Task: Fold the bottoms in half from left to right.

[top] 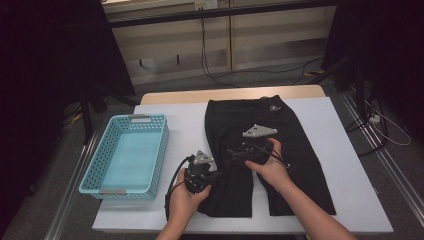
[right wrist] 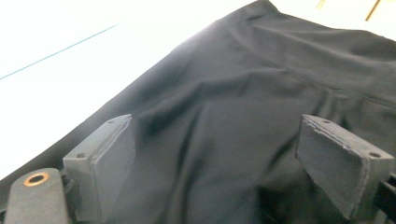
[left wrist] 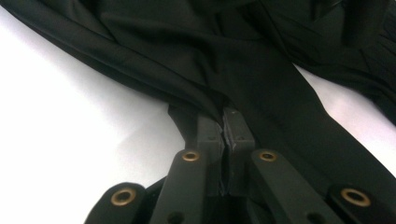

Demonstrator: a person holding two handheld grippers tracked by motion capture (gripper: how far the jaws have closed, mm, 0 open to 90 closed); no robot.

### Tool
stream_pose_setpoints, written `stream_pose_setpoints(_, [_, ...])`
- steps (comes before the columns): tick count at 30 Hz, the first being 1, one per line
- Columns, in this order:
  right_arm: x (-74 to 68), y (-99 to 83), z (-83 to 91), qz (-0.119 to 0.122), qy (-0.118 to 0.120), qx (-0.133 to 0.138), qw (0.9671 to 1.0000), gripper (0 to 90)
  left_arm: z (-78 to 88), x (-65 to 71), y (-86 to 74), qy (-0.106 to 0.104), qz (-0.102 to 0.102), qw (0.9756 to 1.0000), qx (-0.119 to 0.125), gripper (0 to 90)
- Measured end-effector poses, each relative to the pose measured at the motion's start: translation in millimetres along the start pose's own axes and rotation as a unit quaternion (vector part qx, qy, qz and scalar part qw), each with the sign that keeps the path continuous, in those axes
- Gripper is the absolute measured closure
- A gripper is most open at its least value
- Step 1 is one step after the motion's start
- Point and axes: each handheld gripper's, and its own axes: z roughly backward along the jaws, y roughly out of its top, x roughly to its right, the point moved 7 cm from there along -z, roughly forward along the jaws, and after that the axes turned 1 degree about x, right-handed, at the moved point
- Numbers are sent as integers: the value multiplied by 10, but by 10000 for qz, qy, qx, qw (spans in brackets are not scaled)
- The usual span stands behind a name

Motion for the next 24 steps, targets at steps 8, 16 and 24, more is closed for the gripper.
stream_pose_setpoints(8, [-139, 25, -168, -124, 130, 28, 9998, 124, -7, -6, 6, 20, -14, 10000, 36, 875])
stream_pose_setpoints(16, [-229, 66, -340, -202, 263, -70, 9994, 167, -4, -13, 29, 11, -71, 10000, 48, 875])
stream_pose_setpoints(24, [-280, 58, -541, -479, 507, -157, 9974, 294, -8, -18, 41, -6, -132, 9999, 17, 876])
